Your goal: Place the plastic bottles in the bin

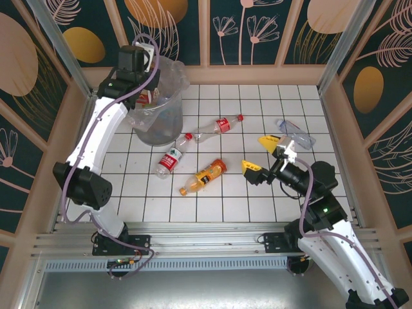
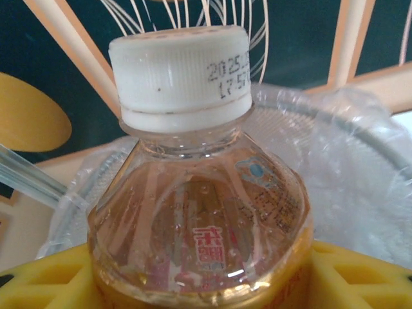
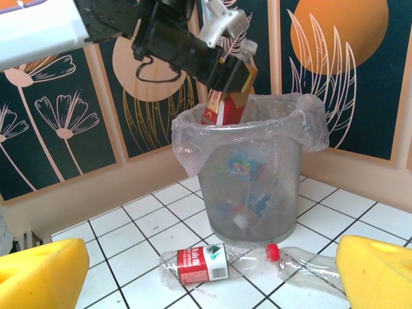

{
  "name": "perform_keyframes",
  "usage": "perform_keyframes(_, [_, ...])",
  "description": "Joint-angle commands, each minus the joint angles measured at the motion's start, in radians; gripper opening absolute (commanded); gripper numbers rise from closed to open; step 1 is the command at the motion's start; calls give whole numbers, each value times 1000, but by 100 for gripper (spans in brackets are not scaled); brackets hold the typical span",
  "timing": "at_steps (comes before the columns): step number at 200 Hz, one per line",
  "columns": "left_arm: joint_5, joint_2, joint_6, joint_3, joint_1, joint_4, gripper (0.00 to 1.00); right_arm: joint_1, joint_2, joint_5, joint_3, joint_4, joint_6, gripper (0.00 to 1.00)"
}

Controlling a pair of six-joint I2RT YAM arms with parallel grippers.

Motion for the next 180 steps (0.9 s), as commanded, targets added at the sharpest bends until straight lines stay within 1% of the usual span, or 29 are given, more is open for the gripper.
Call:
perform_keyframes(1, [-62, 49, 52, 41, -1, -40, 64, 1, 17, 7, 10, -5, 13, 99])
perform_keyframes(19, [-72, 71, 62, 41, 0, -56, 67, 1, 44, -5, 31, -37, 19, 99])
perform_keyframes(61, [-68, 108, 62, 40, -1, -79, 71, -1, 58, -14, 34, -32, 19, 99])
perform_keyframes(110, [-17, 125, 19, 80, -1, -102, 84, -5, 101, -4, 72, -79, 69, 99])
perform_keyframes(136, [23, 106, -23, 103, 0, -102, 97, -19, 136, -33, 88, -72, 103, 99])
perform_keyframes(147, [30, 90, -42, 102, -1, -97, 98, -22, 139, -40, 84, -57, 111, 99])
perform_keyframes(180, [96, 34, -116, 108, 0, -92, 98, -31, 144, 73, 96, -64, 142, 99])
